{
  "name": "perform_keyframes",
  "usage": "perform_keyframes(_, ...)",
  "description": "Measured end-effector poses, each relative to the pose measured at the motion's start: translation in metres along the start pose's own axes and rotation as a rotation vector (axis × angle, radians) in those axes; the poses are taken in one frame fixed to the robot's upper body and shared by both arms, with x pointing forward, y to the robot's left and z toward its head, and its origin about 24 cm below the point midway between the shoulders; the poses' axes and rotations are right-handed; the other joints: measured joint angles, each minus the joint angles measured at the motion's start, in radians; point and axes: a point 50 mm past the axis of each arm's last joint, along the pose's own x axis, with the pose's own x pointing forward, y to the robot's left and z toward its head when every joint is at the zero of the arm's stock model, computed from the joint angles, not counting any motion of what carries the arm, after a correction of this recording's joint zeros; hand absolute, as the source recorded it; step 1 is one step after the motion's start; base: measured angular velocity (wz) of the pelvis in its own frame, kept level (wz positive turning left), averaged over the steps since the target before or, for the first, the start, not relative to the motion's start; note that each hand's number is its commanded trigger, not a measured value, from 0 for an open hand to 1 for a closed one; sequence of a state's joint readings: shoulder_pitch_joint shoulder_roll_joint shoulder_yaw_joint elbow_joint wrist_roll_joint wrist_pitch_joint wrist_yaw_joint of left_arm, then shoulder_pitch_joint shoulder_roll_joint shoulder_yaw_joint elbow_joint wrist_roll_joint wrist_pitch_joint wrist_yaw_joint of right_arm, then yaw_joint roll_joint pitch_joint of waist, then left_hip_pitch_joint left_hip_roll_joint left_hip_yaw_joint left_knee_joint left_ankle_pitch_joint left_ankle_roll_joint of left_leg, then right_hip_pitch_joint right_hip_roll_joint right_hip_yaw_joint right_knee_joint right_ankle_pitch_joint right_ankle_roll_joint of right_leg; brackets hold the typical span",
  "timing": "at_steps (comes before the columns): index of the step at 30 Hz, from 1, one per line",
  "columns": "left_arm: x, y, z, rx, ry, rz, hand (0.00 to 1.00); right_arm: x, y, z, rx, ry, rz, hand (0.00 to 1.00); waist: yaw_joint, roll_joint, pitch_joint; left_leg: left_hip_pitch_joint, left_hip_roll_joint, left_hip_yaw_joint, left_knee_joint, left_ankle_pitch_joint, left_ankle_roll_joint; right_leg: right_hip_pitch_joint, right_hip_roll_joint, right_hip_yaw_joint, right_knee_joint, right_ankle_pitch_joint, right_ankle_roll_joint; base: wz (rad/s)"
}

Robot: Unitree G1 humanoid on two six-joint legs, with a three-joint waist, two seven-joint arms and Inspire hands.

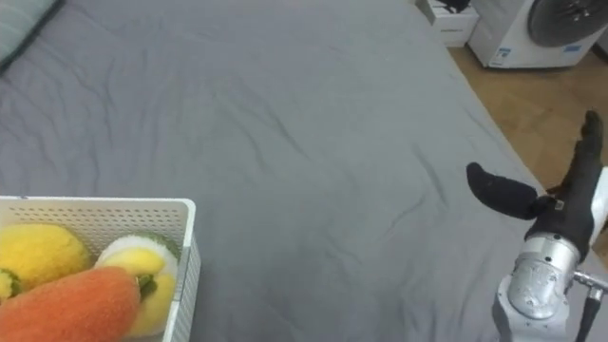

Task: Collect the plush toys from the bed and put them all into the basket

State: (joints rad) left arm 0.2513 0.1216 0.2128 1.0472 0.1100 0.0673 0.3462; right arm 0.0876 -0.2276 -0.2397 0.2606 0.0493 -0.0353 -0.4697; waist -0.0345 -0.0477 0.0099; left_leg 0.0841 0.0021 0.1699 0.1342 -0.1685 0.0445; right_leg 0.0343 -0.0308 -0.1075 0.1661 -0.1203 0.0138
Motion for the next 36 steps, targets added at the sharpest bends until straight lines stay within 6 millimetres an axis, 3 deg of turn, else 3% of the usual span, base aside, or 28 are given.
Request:
perform_keyframes(2, 0.0, 0.0, -0.001, 0.003, 0.003, -0.001, 0.0, -0.006, -0.005, -0.031, -0.027, 0.131, -0.014, 0.0, 0.001, 0.002, 0.0011, 0.004, 0.001, 0.004, 0.0, -0.001, -0.001, 0.001, 0.003, 0.006, 0.0, -0.001, -0.002, 0.0)
perform_keyframes(6, -0.001, -0.002, -0.003, -0.006, 0.014, 0.0, 0.0, -0.022, -0.011, -0.07, -0.005, 0.316, -0.041, 0.0, -0.002, 0.008, 0.0027, 0.008, 0.002, 0.008, -0.002, -0.002, -0.003, 0.001, 0.003, 0.01, 0.0, -0.004, -0.002, -0.03)
perform_keyframes(11, -0.001, -0.001, -0.004, -0.014, 0.02, 0.002, 0.0, -0.06, -0.019, -0.132, -0.072, 0.613, -0.076, 0.0, -0.002, 0.016, 0.0012, 0.013, 0.002, 0.007, -0.003, -0.002, -0.003, 0.0, 0.003, 0.01, 0.001, -0.008, -0.003, 0.0)
perform_keyframes(16, -0.002, -0.004, -0.006, -0.016, 0.025, -0.005, 0.0, -0.097, -0.027, -0.168, -0.159, 0.806, -0.061, 0.0, -0.005, 0.029, -0.0077, 0.015, 0.001, -0.002, -0.004, -0.002, -0.003, 0.009, 0.002, -0.001, 0.002, -0.008, -0.003, 0.02)
perform_keyframes(26, -0.004, -0.01, -0.007, -0.023, 0.028, -0.016, 0.0, -0.141, -0.042, -0.198, -0.267, 1.001, 0.024, 0.0, 0.003, 0.038, -0.0062, 0.029, 0.001, -0.008, -0.006, -0.007, -0.01, 0.022, 0.001, -0.005, 0.001, -0.016, -0.003, 0.0)
perform_keyframes(36, -0.005, -0.014, -0.004, -0.021, 0.012, -0.03, 0.0, -0.153, -0.012, -0.198, -0.288, 1.013, 0.31, 0.0, 0.02, 0.038, -0.0068, 0.025, 0.0, -0.013, -0.005, -0.005, -0.007, 0.021, 0.002, -0.009, -0.002, -0.016, -0.003, 0.01)
